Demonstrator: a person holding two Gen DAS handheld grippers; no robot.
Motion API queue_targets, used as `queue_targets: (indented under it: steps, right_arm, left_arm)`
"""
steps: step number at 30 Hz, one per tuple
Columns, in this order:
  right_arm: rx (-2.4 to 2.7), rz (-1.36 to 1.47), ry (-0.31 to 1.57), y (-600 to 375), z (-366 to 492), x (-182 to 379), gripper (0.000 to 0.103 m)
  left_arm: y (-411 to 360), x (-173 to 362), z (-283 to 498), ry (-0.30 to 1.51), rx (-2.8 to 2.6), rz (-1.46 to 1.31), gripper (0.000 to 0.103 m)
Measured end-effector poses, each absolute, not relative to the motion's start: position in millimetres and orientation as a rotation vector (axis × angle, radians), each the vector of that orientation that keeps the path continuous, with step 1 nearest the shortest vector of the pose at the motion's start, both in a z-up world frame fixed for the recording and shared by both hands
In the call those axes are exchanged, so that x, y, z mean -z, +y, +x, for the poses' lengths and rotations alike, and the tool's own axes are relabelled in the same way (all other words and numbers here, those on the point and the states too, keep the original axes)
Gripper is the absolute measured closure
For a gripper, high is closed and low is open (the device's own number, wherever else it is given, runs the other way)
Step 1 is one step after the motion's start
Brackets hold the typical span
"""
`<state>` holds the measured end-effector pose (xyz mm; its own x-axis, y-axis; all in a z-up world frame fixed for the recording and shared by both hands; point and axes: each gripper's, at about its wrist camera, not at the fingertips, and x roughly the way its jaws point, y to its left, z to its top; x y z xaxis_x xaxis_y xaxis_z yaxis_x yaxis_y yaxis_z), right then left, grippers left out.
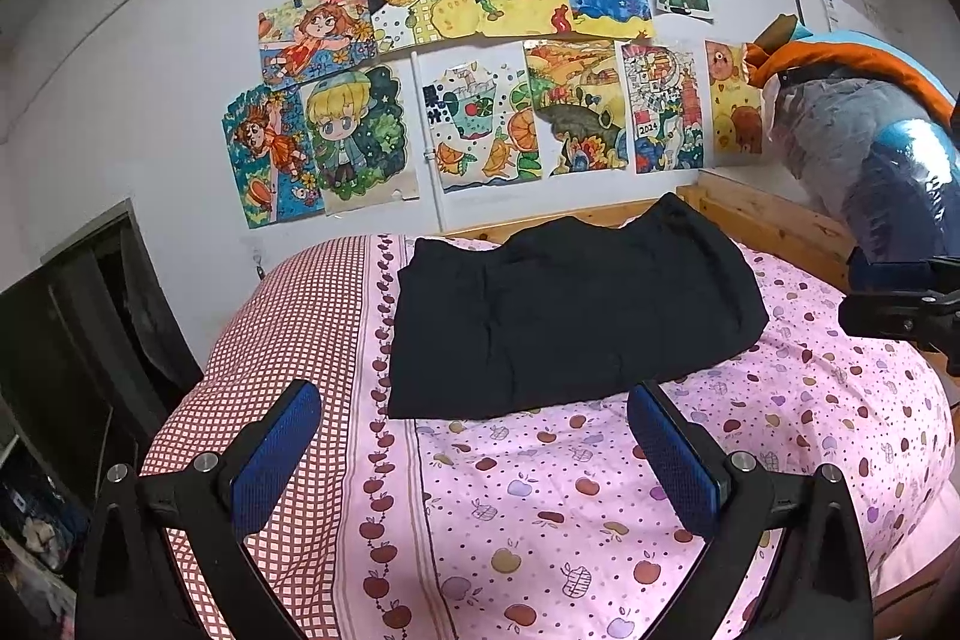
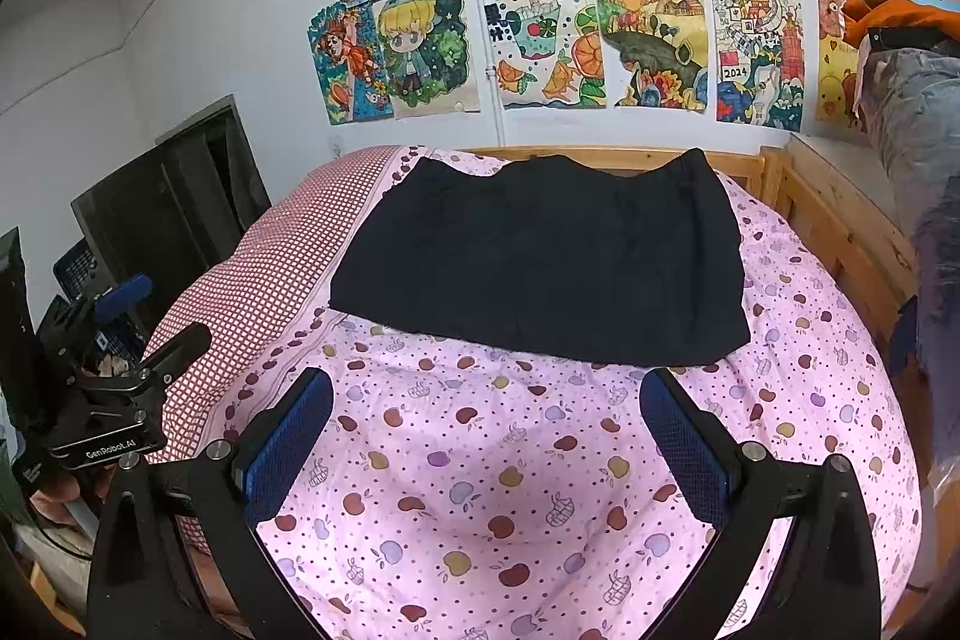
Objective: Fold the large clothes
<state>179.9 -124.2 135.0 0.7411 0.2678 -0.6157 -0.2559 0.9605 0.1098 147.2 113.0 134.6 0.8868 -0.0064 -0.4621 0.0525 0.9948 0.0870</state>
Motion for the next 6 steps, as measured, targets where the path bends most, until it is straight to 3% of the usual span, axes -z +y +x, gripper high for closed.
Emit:
queue_targets:
  steps: [6]
  right_arm:
    - [-0.287, 0.028, 0.689, -128.7, 181.3, -133.1, 0.002]
  left_arm:
    - [114.9, -132.0, 148.0, 0.477, 0.036, 0.107, 0.0]
